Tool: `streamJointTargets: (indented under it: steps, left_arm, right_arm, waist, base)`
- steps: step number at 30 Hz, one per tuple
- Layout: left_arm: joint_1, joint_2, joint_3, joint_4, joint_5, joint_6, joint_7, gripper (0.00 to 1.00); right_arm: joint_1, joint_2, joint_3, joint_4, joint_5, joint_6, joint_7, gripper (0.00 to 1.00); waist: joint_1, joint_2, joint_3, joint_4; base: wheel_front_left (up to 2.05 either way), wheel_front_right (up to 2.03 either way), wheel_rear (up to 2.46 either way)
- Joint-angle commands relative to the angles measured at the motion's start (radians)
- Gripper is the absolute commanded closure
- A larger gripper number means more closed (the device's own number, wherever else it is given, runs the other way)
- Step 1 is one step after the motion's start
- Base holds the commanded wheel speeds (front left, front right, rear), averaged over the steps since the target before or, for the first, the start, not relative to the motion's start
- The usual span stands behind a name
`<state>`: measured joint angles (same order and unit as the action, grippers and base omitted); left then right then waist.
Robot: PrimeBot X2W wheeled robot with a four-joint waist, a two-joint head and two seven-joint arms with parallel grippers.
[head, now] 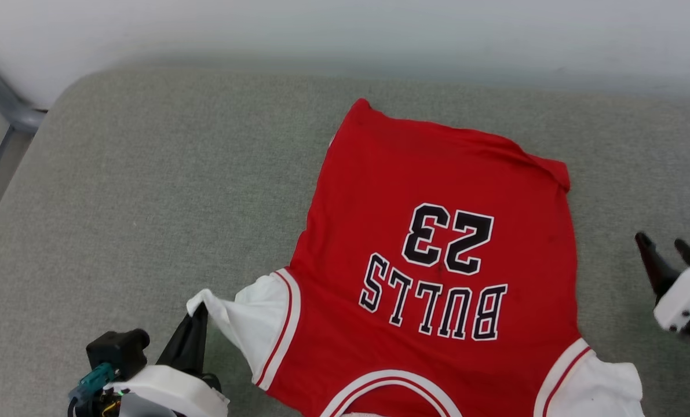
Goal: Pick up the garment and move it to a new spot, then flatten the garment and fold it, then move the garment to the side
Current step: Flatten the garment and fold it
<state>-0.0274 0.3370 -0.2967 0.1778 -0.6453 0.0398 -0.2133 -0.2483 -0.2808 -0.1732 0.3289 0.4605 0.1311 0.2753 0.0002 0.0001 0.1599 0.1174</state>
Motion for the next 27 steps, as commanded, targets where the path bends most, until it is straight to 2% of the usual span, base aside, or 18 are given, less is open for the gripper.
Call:
streamJointTargets:
  steps: [1, 7, 13, 19, 23, 24, 26, 27]
  left_arm:
    - [-0.021, -0.005, -0.003, -0.012, 0.007, 0.004, -0.004, 1.0]
    - [-0.079, -0.025, -0.023, -0.062, 0.027, -0.004, -0.014, 1.0]
    - [-0.129, -0.058, -0.043, -0.066, 0.033, -0.02, -0.026, 1.0]
    - [-0.158, -0.082, -0.054, -0.045, 0.039, -0.039, -0.037, 1.0]
    - [-0.168, -0.091, -0.05, -0.027, 0.043, -0.048, -0.044, 1.0]
    - [-0.169, -0.093, -0.049, -0.022, 0.044, -0.049, -0.045, 1.0]
    - [-0.172, -0.098, -0.046, -0.015, 0.044, -0.051, -0.046, 1.0]
    - [-0.172, -0.101, -0.045, -0.01, 0.044, -0.053, -0.046, 1.0]
  right_arm:
    - [-0.049, -0.017, 0.006, 0.016, 0.007, -0.001, 0.02, 0.0]
    - [-0.292, -0.075, 0.066, 0.135, 0.0, -0.001, 0.165, 0.0]
    - [-0.452, -0.117, 0.138, 0.231, -0.037, -0.001, 0.248, 0.0]
    - [-0.531, -0.138, 0.193, 0.325, -0.056, -0.001, 0.312, 0.0]
    - [-0.512, -0.134, 0.254, 0.41, -0.046, -0.001, 0.439, 0.0]
    - [-0.508, -0.133, 0.263, 0.426, -0.039, -0.001, 0.467, 0.28]
    - [-0.503, -0.124, 0.272, 0.441, -0.029, 0.0, 0.499, 1.0]
    - [-0.503, -0.124, 0.274, 0.444, -0.027, 0.0, 0.508, 1.0]
  waist:
    - [-0.0002, -0.0001, 0.055, 0.043]
    - [-0.0002, -0.0001, 0.154, 0.099]
    - [-0.0002, -0.0001, 0.226, 0.146]
    - [-0.0002, -0.0001, 0.273, 0.167]
    - [-0.0002, -0.0001, 0.285, 0.173]
    - [-0.0002, -0.0001, 0.286, 0.174]
    - [-0.0002, -0.0001, 0.285, 0.174]
    - [-0.0002, -0.0001, 0.282, 0.175]
  base:
    - [0.0, 0.0, 0.0]
    - [0.0, 0.0, 0.0]
    - [0.0, 0.0, 0.0]
    - [0.0, 0.0, 0.0]
    - [0.0, 0.0, 0.0]
    - [0.0, 0.0, 0.0]
    - [0.0, 0.0, 0.0]
    - [0.0, 0.0, 0.0]
